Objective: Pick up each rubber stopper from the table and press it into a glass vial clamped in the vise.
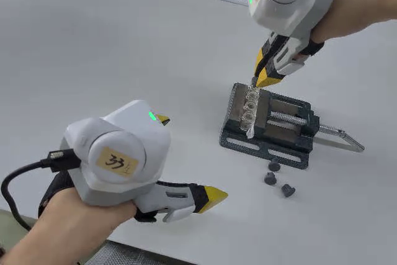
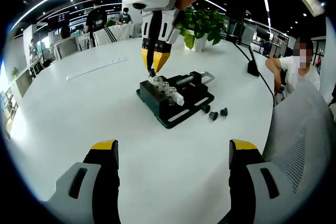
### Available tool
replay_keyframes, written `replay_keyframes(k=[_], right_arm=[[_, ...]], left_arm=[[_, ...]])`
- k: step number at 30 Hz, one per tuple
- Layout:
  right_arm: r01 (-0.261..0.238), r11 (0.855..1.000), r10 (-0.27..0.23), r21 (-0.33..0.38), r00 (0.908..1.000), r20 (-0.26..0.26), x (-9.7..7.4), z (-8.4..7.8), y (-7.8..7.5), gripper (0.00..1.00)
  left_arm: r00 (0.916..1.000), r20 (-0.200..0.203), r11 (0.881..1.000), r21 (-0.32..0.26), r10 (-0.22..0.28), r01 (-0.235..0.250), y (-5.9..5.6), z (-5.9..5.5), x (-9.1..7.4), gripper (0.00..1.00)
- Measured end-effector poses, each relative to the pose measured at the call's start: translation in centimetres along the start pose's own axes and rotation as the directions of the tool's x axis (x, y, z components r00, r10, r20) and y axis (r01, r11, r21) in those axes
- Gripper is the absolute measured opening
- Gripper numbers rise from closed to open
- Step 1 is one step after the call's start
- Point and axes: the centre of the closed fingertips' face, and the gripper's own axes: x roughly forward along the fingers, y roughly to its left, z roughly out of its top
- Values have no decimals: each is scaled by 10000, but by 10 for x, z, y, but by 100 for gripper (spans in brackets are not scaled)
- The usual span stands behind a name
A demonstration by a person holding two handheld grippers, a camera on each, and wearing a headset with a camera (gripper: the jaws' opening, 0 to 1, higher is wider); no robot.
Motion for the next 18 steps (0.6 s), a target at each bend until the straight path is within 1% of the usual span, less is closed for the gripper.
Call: replay_keyframes(k=[4, 6, 8, 10, 12, 18], right_arm=[[168, 9987, -165, 486, 9998, -61, -1, -2, 2, 5], [259, 9977, -253, 626, 9996, -106, 0, -1, 0, 5], [360, 9951, -349, 924, 9993, -132, 0, -1, 0, 5], [429, 9939, -423, 1019, 9991, -83, 1, -1, -1, 5], [493, 9906, -493, 1273, 9988, -25, 1, -1, -1, 5], [520, 9937, -524, 992, 9986, 20, 2, 0, -3, 6]], left_arm=[[10000, 25, 10000, -22, -8, 8, -1, 0, 0, 85], [10000, 10, 10000, -1, -6, 6, -1, 0, 0, 85], [10000, -6, 10000, -17, -10, 10, -1, -1, 0, 85], [10000, 4, 10000, -4, -10, 10, 0, -1, 0, 85], [10000, 15, 10000, -11, 4, -3, 0, -1, 0, 85], [10000, 22, 10000, -15, 19, -19, 1, -1, 0, 85]])
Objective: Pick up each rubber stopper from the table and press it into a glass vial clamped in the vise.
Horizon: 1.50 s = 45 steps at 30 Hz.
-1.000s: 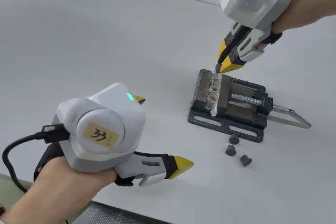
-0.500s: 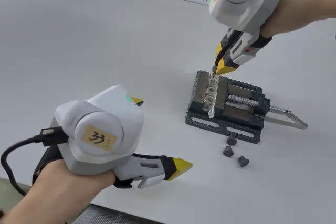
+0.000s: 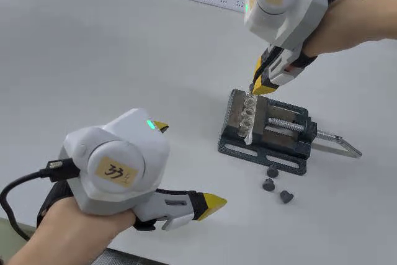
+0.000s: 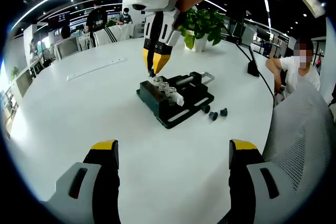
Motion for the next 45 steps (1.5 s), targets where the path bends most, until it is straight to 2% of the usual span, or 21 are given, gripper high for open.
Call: replay_keyframes(k=[4, 12, 14, 15, 17, 20, 24, 27, 31, 37, 45], right_arm=[[41, 9991, -38, -423, 10000, 84, 1, 0, -2, 7], [12, 9975, 3, -706, 9998, 212, 3, 0, -5, 8], [-199, 9976, 222, -664, 9992, 339, 3, 2, -1, 17], [-108, 9984, 129, -563, 9993, 364, 3, 2, -1, 23], [-144, 9969, 169, -769, 9993, 320, 1, 1, -1, 20], [-278, 9979, 301, -581, 9988, 385, -2, 0, -3, 21], [-407, 9972, 427, -629, 9986, 311, -16, -1, -1, 19], [-524, 9967, 542, -622, 9982, 269, -19, -3, 0, 14], [-612, 9963, 634, -609, 9974, 336, -21, -1, 1, 14], [-779, 9954, 802, -560, 9960, 393, -17, 4, -3, 5], [-993, 9937, 1009, -511, 9945, 293, -14, 2, 4, 2]], left_arm=[[10000, -25, 10000, -23, 21, -21, 1, -2, 0, 85], [10000, -93, 10000, -44, 35, -35, 1, -5, -2, 85], [10000, -85, 10000, -81, 50, -51, 2, -5, -2, 85], [9999, -83, 9999, -80, 69, -69, 2, -5, -2, 85], [9999, -86, 9999, -86, 83, -84, 3, -5, -2, 85], [9999, -89, 9999, -93, 98, -99, 3, -5, -2, 85], [9999, -64, 9999, -119, 107, -108, 4, -5, -2, 85], [9999, -58, 9998, -128, 117, -118, 4, -5, -2, 85], [9999, -43, 9998, -149, 127, -128, 4, -4, -2, 85], [9999, -59, 9997, -191, 136, -137, 5, -4, -1, 85], [9998, -111, 9995, -261, 166, -169, 6, -8, -2, 85]])
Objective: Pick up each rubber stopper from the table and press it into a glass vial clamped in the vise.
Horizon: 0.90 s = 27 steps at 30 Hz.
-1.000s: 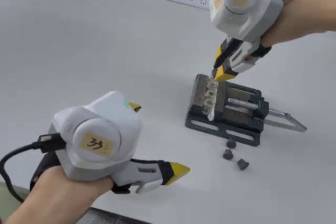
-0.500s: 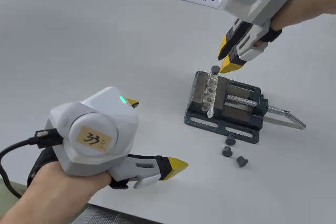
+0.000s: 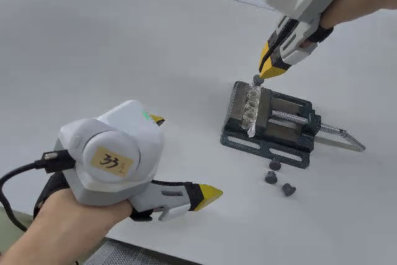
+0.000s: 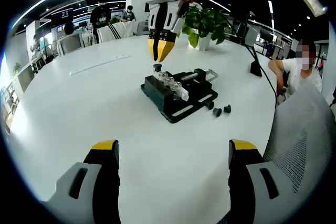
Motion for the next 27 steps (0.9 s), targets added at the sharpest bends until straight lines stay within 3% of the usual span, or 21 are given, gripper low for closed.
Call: replay_keyframes(k=[9, 27], right_arm=[[-93, 10000, 93, -18, 10000, -7, 5, -1, -6, 2], [-130, 9999, 130, 15, 9999, -38, 7, -1, -2, 0]], left_arm=[[10000, -49, 10000, -50, -31, 31, 0, -3, 1, 84], [9999, -132, 9999, -143, -61, 60, -1, -7, 2, 84]])
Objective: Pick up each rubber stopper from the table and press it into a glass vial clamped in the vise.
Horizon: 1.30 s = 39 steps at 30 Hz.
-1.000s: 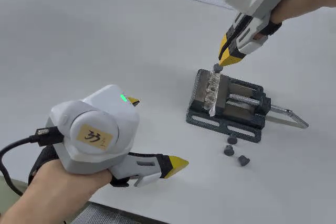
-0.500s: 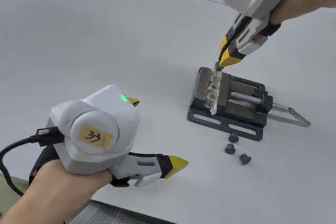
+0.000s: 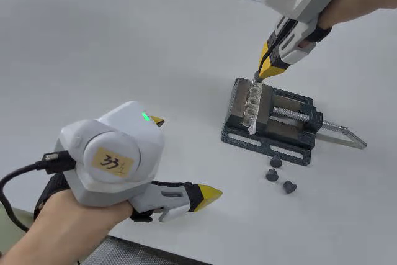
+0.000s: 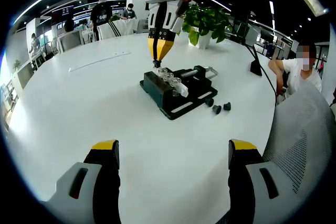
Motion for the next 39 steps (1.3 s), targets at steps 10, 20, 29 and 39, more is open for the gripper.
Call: replay_keyframes(k=[10, 20, 29, 39], right_arm=[[-147, 9997, 138, -212, 9991, -412, 2, -1, 0, 0], [-90, 9993, 69, -357, 9983, -579, 6, -5, -7, 0], [-109, 9992, 80, -388, 9973, -735, 5, -5, -6, 0], [-139, 9997, 128, -189, 9983, -577, 6, -2, 0, 0]], left_arm=[[10000, 73, 10000, -46, 35, -35, 2, 4, 1, 84], [9999, 114, 9998, -200, 101, -99, 6, 4, 3, 83], [9999, 128, 9995, -300, 100, -96, 4, 5, 5, 83], [9999, 111, 9993, -366, 100, -96, 4, 4, 6, 83]])
